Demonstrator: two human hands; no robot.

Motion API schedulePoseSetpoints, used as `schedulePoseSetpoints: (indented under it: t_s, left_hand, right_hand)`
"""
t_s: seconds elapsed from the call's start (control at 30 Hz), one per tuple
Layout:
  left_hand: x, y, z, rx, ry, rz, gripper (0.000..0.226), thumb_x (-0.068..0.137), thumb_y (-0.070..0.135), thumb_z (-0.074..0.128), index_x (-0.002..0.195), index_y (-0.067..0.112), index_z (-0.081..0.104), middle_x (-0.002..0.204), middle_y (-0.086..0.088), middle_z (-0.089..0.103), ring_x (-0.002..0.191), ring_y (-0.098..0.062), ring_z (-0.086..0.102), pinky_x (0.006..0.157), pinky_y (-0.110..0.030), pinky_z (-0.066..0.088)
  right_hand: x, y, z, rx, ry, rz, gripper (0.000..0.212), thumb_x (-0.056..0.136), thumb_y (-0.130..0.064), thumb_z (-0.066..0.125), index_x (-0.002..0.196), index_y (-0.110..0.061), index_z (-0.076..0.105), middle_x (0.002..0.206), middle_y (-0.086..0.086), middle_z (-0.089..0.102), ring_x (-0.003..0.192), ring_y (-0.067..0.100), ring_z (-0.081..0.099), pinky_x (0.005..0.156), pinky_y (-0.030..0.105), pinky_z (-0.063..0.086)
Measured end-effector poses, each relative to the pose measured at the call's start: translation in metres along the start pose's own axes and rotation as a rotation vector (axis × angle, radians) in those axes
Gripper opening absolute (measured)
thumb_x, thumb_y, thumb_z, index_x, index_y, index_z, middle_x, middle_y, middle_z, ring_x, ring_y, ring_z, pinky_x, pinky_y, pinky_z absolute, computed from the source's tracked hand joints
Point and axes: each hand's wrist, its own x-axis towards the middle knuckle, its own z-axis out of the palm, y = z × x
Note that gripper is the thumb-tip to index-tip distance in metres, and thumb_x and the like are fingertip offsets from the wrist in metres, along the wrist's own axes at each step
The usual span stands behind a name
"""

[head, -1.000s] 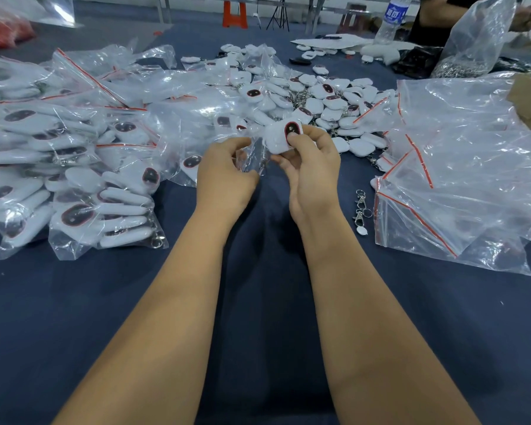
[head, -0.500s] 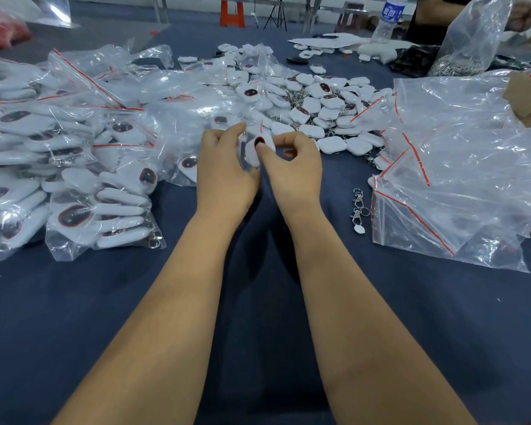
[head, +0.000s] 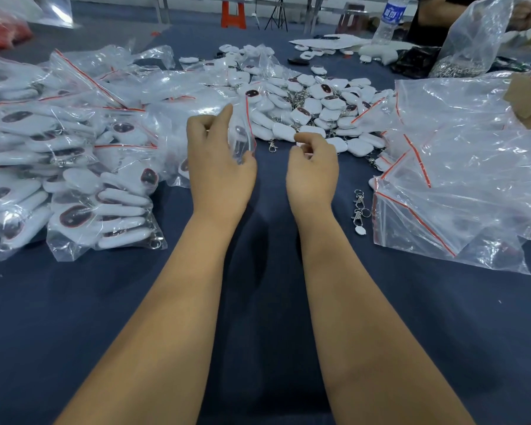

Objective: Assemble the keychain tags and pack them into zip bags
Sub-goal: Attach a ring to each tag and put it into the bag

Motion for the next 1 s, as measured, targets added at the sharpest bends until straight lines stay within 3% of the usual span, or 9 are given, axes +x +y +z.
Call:
schedulePoseSetpoints:
  t_s: [0.07, 0.2, 0.3, 0.37, 0.53, 0.7, 0.87, 0.93, 1.0]
  left_hand:
    - [0.0, 0.001, -0.002, 0.011, 0.066, 0.016, 0.065, 0.075, -0.002, 0.062, 0.139, 0.003, 0.05, 0.116, -0.007, 0.041, 0.094, -0.001, 0.042, 0.088, -0.002, 0.034]
    - [0.001, 0.001, -0.006, 0.015, 0.185, 0.042, 0.06, 0.078, 0.0, 0.06, 0.137, 0.002, 0.051, 0.12, -0.019, 0.045, 0.086, -0.01, 0.046, 0.083, -0.006, 0.038]
    - [0.001, 0.001, -0.004, -0.011, 0.091, -0.001, 0.053, 0.081, 0.003, 0.056, 0.133, 0.008, 0.057, 0.116, -0.008, 0.046, 0.081, -0.008, 0.049, 0.082, -0.015, 0.045]
    - [0.0, -0.002, 0.0, 0.003, -0.063, -0.073, 0.051, 0.084, 0.005, 0.056, 0.134, 0.015, 0.058, 0.111, 0.004, 0.043, 0.076, 0.0, 0.048, 0.076, -0.008, 0.042]
    - [-0.001, -0.012, 0.007, 0.086, -0.276, -0.15, 0.065, 0.085, 0.012, 0.058, 0.147, 0.023, 0.042, 0.113, 0.007, 0.036, 0.092, -0.009, 0.045, 0.065, -0.006, 0.027]
    - [0.0, -0.014, 0.009, 0.135, -0.258, -0.183, 0.067, 0.086, 0.009, 0.056, 0.15, 0.018, 0.036, 0.115, 0.004, 0.035, 0.092, -0.006, 0.038, 0.07, -0.006, 0.026]
    - [0.003, -0.017, 0.004, 0.197, -0.165, -0.227, 0.07, 0.085, 0.002, 0.054, 0.151, 0.012, 0.032, 0.133, -0.011, 0.039, 0.114, -0.023, 0.051, 0.086, -0.017, 0.033]
    - [0.002, -0.016, 0.003, 0.184, -0.145, -0.223, 0.066, 0.086, 0.0, 0.051, 0.149, 0.013, 0.037, 0.134, -0.011, 0.041, 0.117, -0.023, 0.05, 0.084, -0.011, 0.029]
    - [0.002, -0.013, 0.003, 0.155, -0.128, -0.202, 0.06, 0.087, -0.002, 0.047, 0.145, 0.014, 0.044, 0.131, -0.01, 0.044, 0.111, -0.02, 0.05, 0.08, -0.005, 0.025]
  right_hand:
    - [0.005, 0.004, -0.004, -0.185, 0.009, 0.008, 0.037, 0.091, -0.011, 0.047, 0.125, -0.018, 0.061, 0.124, 0.005, 0.056, 0.116, 0.023, 0.05, 0.101, 0.039, 0.041]
    - [0.008, 0.009, -0.005, -0.418, -0.117, -0.031, 0.057, 0.09, -0.017, 0.049, 0.147, -0.021, 0.039, 0.149, 0.004, 0.042, 0.136, 0.026, 0.033, 0.11, 0.039, 0.029]
    - [0.008, 0.01, -0.001, -0.637, -0.291, -0.053, 0.072, 0.091, -0.025, 0.047, 0.156, -0.027, 0.017, 0.164, 0.002, 0.013, 0.15, 0.025, 0.009, 0.117, 0.042, 0.015]
    - [0.007, 0.011, 0.002, -0.755, -0.34, -0.065, 0.068, 0.093, -0.03, 0.044, 0.156, -0.026, 0.018, 0.165, 0.003, 0.008, 0.15, 0.026, 0.006, 0.117, 0.042, 0.011]
    - [0.004, 0.012, 0.001, -0.708, -0.186, -0.175, 0.03, 0.091, -0.026, 0.051, 0.117, -0.017, 0.063, 0.137, 0.002, 0.046, 0.12, 0.027, 0.038, 0.092, 0.033, 0.028]
    - [0.0, 0.009, 0.001, -0.593, -0.123, -0.169, 0.039, 0.084, -0.012, 0.053, 0.123, -0.016, 0.056, 0.13, 0.003, 0.05, 0.12, 0.026, 0.041, 0.087, 0.03, 0.027]
    - [0.002, 0.01, -0.002, -0.644, -0.2, -0.152, 0.041, 0.09, -0.014, 0.046, 0.128, -0.024, 0.057, 0.127, 0.002, 0.056, 0.118, 0.027, 0.044, 0.092, 0.033, 0.032]
    - [0.002, 0.008, -0.001, -0.569, -0.181, -0.158, 0.028, 0.096, -0.022, 0.046, 0.118, -0.024, 0.062, 0.116, 0.0, 0.06, 0.111, 0.025, 0.047, 0.093, 0.035, 0.032]
    - [0.0, 0.006, 0.0, -0.31, -0.168, -0.109, 0.022, 0.099, -0.029, 0.046, 0.082, -0.022, 0.058, 0.084, -0.006, 0.059, 0.087, 0.02, 0.048, 0.083, 0.036, 0.035]
